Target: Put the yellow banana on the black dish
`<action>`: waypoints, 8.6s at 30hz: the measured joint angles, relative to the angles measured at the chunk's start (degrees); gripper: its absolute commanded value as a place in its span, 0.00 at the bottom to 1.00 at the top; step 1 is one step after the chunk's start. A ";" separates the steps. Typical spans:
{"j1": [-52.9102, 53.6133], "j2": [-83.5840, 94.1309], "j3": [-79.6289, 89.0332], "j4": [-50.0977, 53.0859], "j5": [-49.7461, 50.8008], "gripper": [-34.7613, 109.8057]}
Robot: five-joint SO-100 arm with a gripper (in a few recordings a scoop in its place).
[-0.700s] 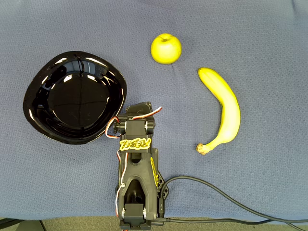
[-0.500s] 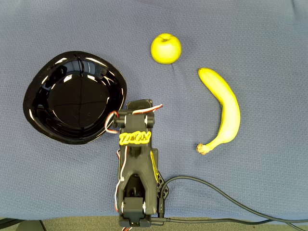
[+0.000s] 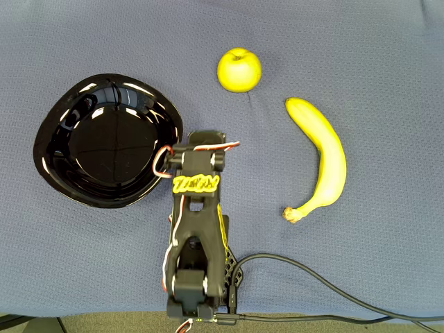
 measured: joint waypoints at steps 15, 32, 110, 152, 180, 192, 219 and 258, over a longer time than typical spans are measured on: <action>15.12 -29.62 -21.62 -2.90 26.98 0.42; 33.13 -54.05 -40.61 0.97 48.78 0.46; 45.70 -77.17 -59.94 6.06 37.44 0.34; 39.55 -58.18 -63.72 21.45 40.25 0.24; -10.81 -57.22 -61.26 20.30 39.81 0.24; -23.64 -57.83 -70.58 28.30 21.27 0.24; -36.30 -73.48 -82.79 26.46 16.26 0.24; -35.68 -80.33 -80.07 23.55 19.07 0.30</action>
